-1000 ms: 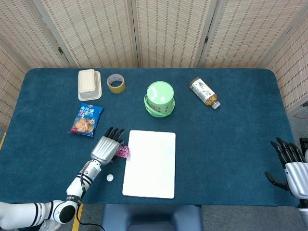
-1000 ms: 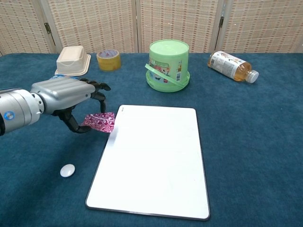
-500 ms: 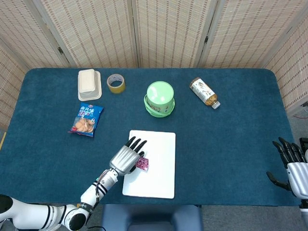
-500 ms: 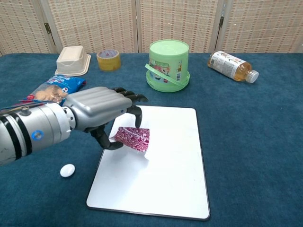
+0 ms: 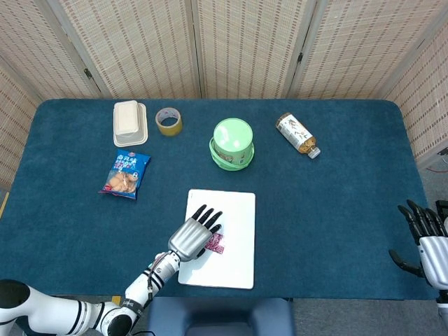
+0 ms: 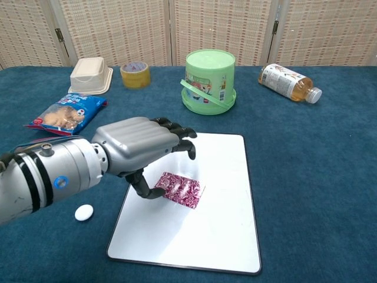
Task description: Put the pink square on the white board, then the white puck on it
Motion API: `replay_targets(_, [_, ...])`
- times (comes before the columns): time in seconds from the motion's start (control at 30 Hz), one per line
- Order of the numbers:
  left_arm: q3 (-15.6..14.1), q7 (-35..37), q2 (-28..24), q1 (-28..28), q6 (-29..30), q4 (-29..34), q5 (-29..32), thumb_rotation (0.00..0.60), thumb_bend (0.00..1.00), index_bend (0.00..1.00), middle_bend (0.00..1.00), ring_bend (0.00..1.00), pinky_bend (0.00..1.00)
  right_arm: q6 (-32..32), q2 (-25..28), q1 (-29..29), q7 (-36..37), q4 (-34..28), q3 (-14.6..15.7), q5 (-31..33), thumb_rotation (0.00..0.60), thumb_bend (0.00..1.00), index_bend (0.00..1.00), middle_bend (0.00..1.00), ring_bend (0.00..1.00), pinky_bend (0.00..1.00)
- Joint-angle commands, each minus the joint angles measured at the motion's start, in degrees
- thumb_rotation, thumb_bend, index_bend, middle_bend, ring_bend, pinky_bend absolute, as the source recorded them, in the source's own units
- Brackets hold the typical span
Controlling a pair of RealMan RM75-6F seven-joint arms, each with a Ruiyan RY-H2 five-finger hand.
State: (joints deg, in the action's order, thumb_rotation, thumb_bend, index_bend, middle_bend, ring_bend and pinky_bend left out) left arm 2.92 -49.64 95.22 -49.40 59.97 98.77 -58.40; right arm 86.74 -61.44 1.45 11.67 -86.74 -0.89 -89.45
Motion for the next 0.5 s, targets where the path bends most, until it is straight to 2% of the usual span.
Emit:
replay_targets(0.03, [-0.6, 0.6, -1.2, 0.5, 0.7, 1.1, -1.3, 0.600, 0.36, 0.25, 0.08, 0.01, 0.00, 0.0, 0.0, 0.1, -0.1, -0.1, 0.0, -0.1, 0.600, 0.29, 0.01, 0.04, 0.05, 0.00])
replay_targets(0.23, [-3.3, 3.1, -5.5, 2.7, 2.5, 3.5, -5.8, 0.600, 0.36, 0.35, 0.08, 0.01, 0.00, 0.1, 0.0, 0.2, -0.3, -0.4, -0.1, -0.4, 0.600, 0.29, 0.01, 0.04, 0.05, 0.00])
replay_targets(0.5, [-8.6, 8.8, -10.6, 7.4, 6.2, 3.2, -15.7, 0.600, 0.37, 0.38, 0.09, 0.01, 0.00, 0.1, 0.1, 0.4, -1.0, -1.1, 0.0, -0.9, 0.600, 0.29, 0.01, 0.04, 0.05, 0.00])
